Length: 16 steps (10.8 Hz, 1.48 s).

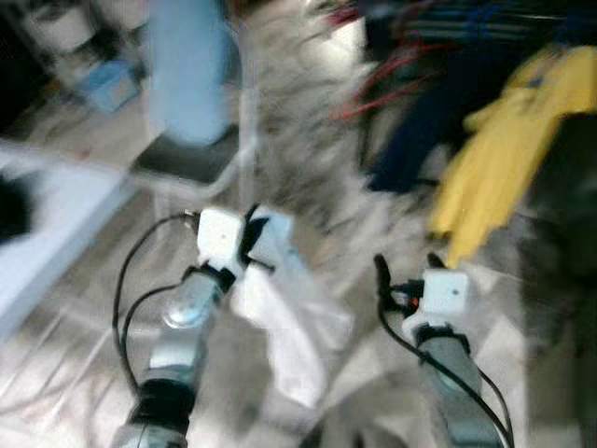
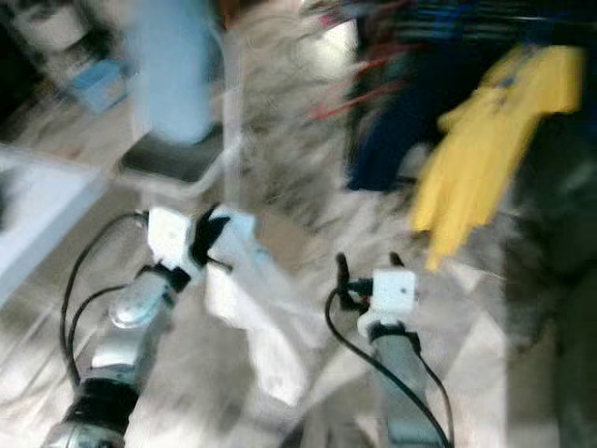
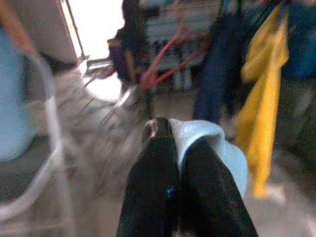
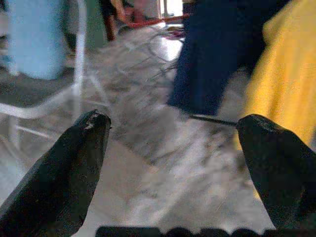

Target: Hang hanger

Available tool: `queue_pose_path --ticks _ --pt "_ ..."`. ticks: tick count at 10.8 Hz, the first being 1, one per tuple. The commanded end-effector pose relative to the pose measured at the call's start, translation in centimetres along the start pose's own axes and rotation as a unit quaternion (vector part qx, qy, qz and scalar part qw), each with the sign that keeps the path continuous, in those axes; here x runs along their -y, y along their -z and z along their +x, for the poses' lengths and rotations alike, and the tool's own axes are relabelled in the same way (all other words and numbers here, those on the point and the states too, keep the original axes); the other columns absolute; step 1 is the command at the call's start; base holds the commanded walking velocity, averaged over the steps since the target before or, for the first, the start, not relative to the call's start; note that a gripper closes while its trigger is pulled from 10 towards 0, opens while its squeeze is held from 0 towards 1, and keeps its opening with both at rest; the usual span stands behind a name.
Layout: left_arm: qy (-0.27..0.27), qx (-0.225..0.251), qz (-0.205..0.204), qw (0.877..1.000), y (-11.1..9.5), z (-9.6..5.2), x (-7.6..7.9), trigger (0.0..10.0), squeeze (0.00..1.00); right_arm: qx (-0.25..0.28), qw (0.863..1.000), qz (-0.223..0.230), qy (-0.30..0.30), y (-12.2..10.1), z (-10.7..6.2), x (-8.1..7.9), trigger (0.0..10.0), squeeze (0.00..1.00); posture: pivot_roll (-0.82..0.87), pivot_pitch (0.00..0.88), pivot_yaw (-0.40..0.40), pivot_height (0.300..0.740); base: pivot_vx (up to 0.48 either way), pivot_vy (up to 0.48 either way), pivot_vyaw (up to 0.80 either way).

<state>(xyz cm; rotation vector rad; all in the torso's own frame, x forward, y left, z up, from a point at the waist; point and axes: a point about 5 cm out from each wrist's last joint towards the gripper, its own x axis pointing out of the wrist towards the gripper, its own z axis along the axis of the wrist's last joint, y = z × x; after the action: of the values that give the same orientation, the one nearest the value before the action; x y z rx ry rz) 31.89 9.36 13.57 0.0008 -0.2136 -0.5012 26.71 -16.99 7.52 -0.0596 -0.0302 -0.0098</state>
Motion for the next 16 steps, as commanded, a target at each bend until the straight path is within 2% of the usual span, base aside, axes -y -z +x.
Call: queue_pose_path --ticks 1,4,8,11,13,16 --pt "-0.007 0.005 0.015 1.0 -0.5 -0.4 -0.9 10.0 0.0 0.006 1.0 0.01 0.001 -0.3 0.0 -0.6 10.0 0.0 -0.16 0.149 0.097 0.74 0.424 0.0 0.0" --pt "-0.013 -0.017 0.003 1.0 0.2 -0.7 -1.0 10.0 0.0 -0.009 1.0 0.009 0.008 0.2 -0.3 -0.3 10.0 0.0 -0.16 0.153 0.096 0.74 0.37 0.204 0.0" --pt "-0.01 -0.03 -0.002 0.999 0.7 -0.8 -1.0 10.0 0.0 -0.023 1.0 0.008 0.009 0.7 -0.3 -0.2 10.0 0.0 -0.16 0.143 0.093 0.74 0.0 0.467 -0.33" --pt "-0.01 -0.05 0.002 0.999 2.0 -1.6 -0.7 10.0 0.0 -0.03 1.0 0.006 0.008 1.1 -0.4 -0.3 10.0 0.0 -0.17 0.12 0.089 0.74 0.0 0.48 0.0" --pt "-0.026 -0.06 0.01 0.998 2.9 -1.7 -0.5 10.0 0.0 -0.033 0.999 0.001 0.003 1.2 -0.1 -0.3 10.0 0.0 -0.17 0.093 0.07 0.74 0.0 0.0 0.0" --pt "-0.039 -0.086 -0.012 0.995 4.9 -2.3 -0.2 10.0 0.0 -0.045 0.999 -0.007 0.012 1.9 0.2 0.3 10.0 0.0 -0.17 0.0 0.025 0.74 0.0 0.0 0.0"
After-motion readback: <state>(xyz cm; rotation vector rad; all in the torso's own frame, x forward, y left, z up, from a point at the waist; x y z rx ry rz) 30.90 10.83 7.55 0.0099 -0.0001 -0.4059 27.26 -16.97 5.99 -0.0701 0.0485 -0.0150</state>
